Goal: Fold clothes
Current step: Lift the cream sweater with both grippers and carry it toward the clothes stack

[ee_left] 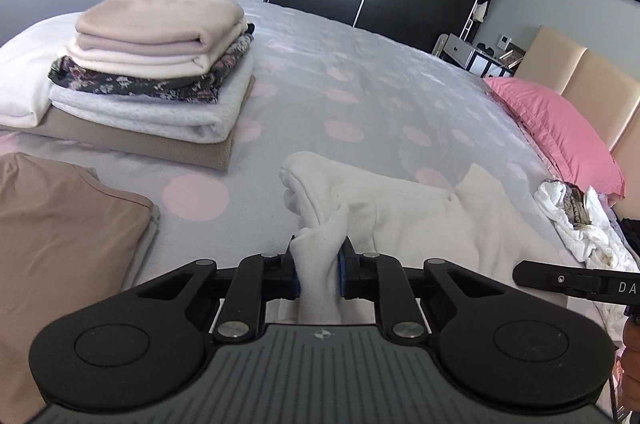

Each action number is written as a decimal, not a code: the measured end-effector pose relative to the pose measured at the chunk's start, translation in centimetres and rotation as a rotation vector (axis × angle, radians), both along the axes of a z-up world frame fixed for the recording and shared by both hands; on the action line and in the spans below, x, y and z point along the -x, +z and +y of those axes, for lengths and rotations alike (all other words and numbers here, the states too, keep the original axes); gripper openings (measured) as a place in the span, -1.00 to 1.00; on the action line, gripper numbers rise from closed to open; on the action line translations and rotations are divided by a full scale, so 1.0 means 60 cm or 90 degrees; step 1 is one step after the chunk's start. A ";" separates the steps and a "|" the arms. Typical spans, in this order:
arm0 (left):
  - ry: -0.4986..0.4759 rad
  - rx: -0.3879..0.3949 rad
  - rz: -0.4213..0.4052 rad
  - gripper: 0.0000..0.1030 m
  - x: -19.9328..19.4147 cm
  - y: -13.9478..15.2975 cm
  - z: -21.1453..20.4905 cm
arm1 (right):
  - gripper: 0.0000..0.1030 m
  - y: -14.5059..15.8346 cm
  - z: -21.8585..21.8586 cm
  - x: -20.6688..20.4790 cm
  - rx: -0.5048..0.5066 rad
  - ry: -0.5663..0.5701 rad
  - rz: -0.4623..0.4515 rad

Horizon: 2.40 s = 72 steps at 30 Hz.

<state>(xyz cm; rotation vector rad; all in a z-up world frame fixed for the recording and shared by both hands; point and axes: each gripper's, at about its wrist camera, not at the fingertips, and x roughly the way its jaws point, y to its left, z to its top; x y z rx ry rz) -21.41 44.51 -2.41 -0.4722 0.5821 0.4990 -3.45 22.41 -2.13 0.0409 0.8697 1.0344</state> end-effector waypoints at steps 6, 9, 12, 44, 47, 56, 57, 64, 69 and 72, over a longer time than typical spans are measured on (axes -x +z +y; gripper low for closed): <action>0.030 -0.034 -0.035 -0.72 0.087 0.072 0.013 | -0.51 0.059 0.019 0.069 -0.034 0.050 -0.031; 0.039 -0.066 -0.031 -0.72 0.136 0.110 0.029 | -0.51 0.085 0.043 0.107 -0.054 0.084 -0.038; 0.051 -0.095 -0.020 -0.72 0.187 0.144 0.055 | -0.51 0.107 0.079 0.150 -0.074 0.126 -0.042; 0.082 -0.065 0.138 -0.72 0.255 0.002 0.333 | -0.51 -0.009 0.400 0.277 0.002 0.218 0.029; 0.081 -0.052 0.156 -0.71 0.240 -0.027 0.351 | -0.51 -0.029 0.419 0.259 0.016 0.215 0.045; 0.080 0.006 0.156 -0.58 0.233 -0.044 0.387 | -0.31 -0.072 0.439 0.198 0.031 0.206 0.154; 0.079 0.012 0.152 -0.56 0.233 -0.043 0.391 | -0.14 -0.076 0.437 0.183 0.025 0.198 0.182; 0.094 0.048 0.135 -0.53 0.229 -0.045 0.417 | -0.03 -0.118 0.444 0.081 -0.021 0.111 0.380; 0.107 0.054 0.126 -0.69 0.225 -0.050 0.422 | -0.37 -0.138 0.472 0.063 0.008 0.104 0.406; 0.091 0.024 0.122 -0.74 0.225 -0.040 0.412 | -0.57 -0.115 0.474 0.071 -0.008 0.134 0.349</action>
